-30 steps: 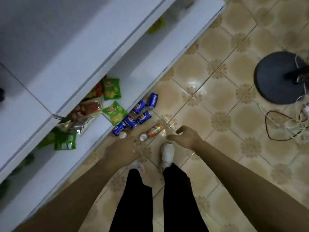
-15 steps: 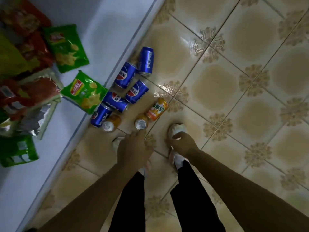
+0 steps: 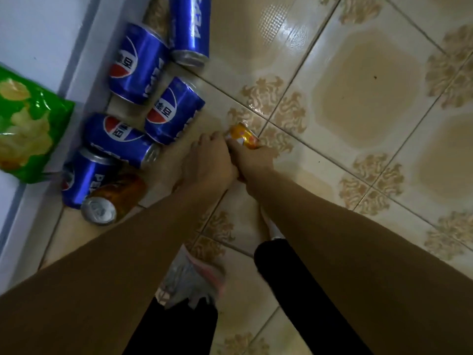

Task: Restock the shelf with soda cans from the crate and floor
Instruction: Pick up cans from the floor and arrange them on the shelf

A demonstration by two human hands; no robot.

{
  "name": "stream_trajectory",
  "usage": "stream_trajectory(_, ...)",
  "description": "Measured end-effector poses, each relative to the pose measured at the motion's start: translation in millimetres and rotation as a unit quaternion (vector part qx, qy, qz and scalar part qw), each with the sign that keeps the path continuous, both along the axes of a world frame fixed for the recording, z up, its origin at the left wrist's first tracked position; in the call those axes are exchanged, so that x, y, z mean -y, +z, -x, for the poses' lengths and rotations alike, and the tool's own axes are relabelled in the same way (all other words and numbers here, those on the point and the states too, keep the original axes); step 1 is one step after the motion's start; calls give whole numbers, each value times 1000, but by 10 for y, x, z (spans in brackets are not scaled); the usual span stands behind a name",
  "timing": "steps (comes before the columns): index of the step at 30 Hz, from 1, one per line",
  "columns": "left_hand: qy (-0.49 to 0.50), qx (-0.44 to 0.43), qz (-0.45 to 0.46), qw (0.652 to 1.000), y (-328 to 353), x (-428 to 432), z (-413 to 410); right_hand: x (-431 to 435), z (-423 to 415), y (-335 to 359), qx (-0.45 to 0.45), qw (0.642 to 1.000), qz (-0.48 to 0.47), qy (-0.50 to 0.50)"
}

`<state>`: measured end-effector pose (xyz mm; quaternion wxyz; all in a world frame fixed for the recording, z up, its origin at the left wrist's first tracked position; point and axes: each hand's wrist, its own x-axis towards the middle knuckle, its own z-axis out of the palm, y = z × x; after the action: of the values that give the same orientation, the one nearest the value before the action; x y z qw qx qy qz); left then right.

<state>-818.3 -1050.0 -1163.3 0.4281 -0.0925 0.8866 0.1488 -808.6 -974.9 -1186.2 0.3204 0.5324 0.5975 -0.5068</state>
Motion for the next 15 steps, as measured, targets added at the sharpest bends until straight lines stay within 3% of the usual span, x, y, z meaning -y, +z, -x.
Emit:
stream_trajectory(4,6,-7,-35,999,189,57,5,-33,64,166,7,998,27,-63)
stream_trajectory(8,26,-3,-91,996,957,126,-20,-290,119,922,21,995,51,-84)
stream_trajectory(11,68,35,-155,985,1899,164,-33,-497,169,1887,31,992,67,-100)
stream_trajectory(15,229,77,-245,939,3416,162,-93,-712,272,3505,35,988,143,-47)
